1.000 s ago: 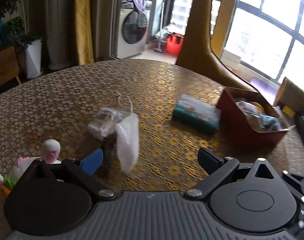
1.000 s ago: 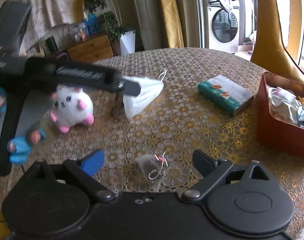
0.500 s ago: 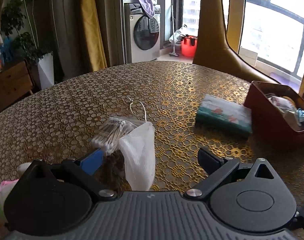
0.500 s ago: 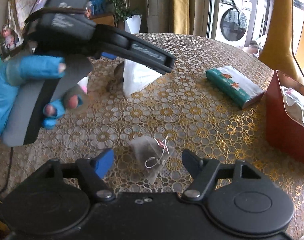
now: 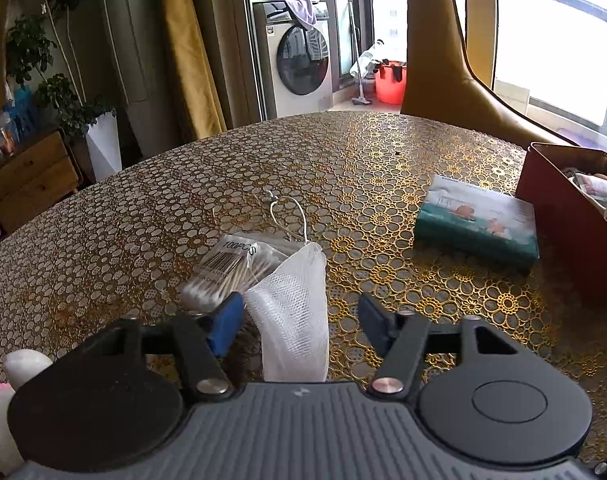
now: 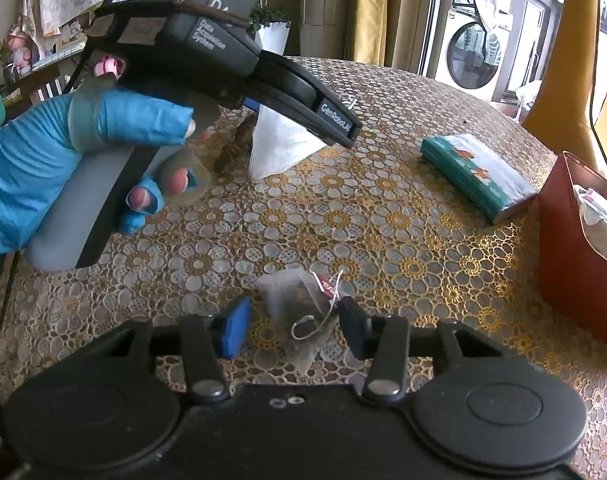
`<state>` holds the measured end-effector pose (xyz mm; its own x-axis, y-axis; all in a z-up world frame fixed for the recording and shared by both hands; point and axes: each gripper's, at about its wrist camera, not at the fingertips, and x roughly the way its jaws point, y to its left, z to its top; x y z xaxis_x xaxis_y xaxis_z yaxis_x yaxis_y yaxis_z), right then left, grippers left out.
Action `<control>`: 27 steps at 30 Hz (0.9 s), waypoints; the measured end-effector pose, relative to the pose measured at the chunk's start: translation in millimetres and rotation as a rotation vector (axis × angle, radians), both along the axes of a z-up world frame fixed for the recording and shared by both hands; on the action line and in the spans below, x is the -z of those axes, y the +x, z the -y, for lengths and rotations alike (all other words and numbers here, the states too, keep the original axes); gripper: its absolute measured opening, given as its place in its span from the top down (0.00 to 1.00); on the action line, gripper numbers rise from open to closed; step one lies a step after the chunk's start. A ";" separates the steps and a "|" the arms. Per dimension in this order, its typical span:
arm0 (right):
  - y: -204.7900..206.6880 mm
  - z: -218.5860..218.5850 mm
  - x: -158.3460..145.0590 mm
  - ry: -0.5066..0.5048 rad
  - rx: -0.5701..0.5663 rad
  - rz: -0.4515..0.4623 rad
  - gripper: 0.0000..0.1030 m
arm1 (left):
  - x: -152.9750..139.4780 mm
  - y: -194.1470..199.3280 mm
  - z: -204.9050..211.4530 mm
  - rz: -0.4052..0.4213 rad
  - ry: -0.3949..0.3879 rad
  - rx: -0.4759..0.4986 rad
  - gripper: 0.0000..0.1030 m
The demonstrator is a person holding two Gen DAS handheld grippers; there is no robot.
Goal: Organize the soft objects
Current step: 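Grasp the small clear packet with the right tool while the left tool grasps the white mesh bag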
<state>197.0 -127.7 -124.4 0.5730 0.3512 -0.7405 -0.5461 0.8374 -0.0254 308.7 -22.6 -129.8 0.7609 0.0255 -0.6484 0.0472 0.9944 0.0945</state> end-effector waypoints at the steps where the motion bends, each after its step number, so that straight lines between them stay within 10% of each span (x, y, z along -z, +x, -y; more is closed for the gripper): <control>1: 0.3 0.2 0.3 -0.001 0.002 0.001 0.58 | 0.8 0.5 0.5 -0.004 0.005 -0.001 0.49; 10: 2.6 6.5 -1.1 0.022 0.031 0.003 0.74 | -5.0 -0.7 -6.5 -0.010 -0.033 -0.020 0.78; 27: 5.3 50.9 -25.0 0.164 0.157 0.007 0.89 | -43.5 -18.2 -5.2 -0.010 -0.148 0.035 0.91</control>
<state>202.4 -178.6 -99.5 0.6353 0.3721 -0.6767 -0.4087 0.9055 0.1142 290.4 -17.3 -86.2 0.7528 -0.0973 -0.6510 0.0822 0.9952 -0.0537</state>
